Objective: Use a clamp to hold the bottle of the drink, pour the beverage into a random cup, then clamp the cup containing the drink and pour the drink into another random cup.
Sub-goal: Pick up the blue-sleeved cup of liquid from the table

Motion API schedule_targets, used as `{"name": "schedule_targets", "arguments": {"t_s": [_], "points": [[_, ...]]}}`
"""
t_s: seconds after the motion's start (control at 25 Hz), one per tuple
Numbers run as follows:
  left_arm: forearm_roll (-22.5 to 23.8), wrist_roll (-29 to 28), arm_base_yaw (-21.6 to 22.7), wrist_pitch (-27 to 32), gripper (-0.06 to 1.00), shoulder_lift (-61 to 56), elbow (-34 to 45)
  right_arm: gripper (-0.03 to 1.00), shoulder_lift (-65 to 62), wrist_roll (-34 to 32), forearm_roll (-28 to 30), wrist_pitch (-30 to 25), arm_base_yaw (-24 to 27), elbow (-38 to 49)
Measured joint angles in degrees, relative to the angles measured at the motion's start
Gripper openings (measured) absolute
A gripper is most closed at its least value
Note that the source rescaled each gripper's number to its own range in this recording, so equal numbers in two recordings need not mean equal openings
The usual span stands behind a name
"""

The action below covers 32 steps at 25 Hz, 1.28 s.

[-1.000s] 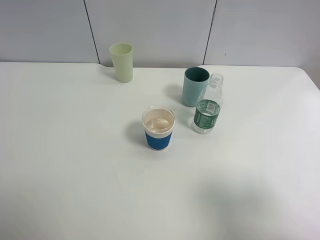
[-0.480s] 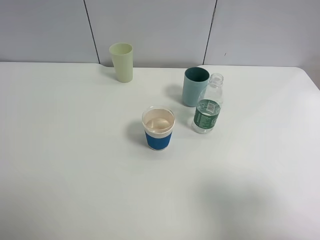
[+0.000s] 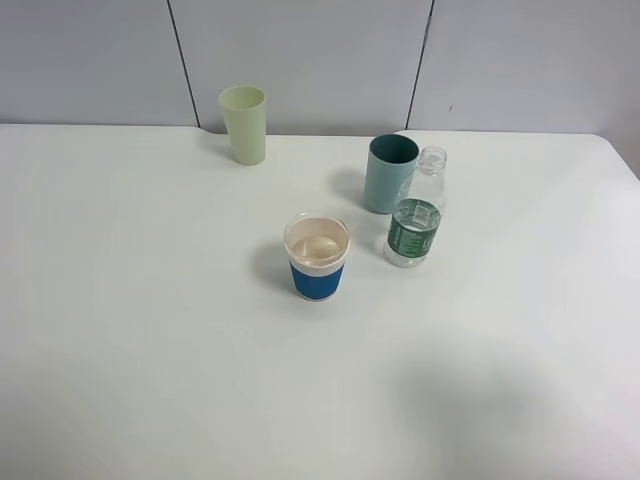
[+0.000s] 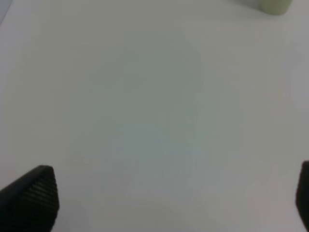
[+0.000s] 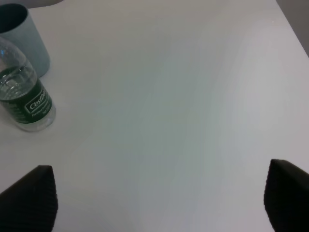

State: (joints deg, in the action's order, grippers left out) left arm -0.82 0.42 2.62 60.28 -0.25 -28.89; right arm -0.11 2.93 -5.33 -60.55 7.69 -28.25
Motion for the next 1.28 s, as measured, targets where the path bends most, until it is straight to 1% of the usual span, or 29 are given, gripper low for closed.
{"name": "schedule_targets", "arguments": {"t_s": [1.28], "points": [[0.16,0.0,0.06,0.0,1.0,0.0,0.0,0.66,0.0,-0.04,0.0,0.0,0.0,0.0]]}}
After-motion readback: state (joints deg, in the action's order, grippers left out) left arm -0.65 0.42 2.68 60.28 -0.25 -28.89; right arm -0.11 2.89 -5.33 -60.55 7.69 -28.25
